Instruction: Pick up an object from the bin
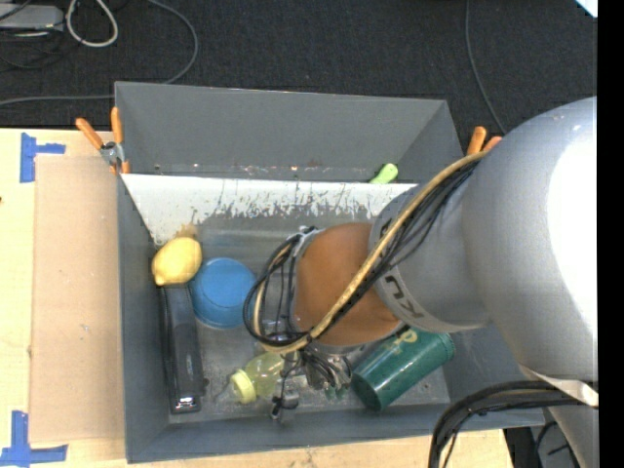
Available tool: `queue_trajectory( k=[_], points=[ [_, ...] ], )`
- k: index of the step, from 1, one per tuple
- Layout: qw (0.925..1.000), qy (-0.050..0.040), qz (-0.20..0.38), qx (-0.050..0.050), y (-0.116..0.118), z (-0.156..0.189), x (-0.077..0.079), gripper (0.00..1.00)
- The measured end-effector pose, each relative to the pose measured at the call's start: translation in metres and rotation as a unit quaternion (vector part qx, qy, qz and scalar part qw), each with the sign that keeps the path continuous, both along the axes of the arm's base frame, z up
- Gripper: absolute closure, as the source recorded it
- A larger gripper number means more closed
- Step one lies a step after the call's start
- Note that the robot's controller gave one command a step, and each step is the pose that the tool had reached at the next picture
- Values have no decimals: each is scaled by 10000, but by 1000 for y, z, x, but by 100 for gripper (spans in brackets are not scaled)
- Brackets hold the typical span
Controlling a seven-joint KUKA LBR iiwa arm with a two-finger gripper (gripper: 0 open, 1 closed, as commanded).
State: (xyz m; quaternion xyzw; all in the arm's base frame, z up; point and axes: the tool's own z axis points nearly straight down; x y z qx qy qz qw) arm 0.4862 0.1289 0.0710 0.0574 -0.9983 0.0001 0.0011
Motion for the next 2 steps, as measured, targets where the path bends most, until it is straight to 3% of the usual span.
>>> queue_trajectory(
  k=[1, 2],
  points=[
    [9929, 16, 1187, 15, 4, 1, 8, 0],
    [9970, -10, 772, 5, -11, 4, 0, 0]
  ],
)
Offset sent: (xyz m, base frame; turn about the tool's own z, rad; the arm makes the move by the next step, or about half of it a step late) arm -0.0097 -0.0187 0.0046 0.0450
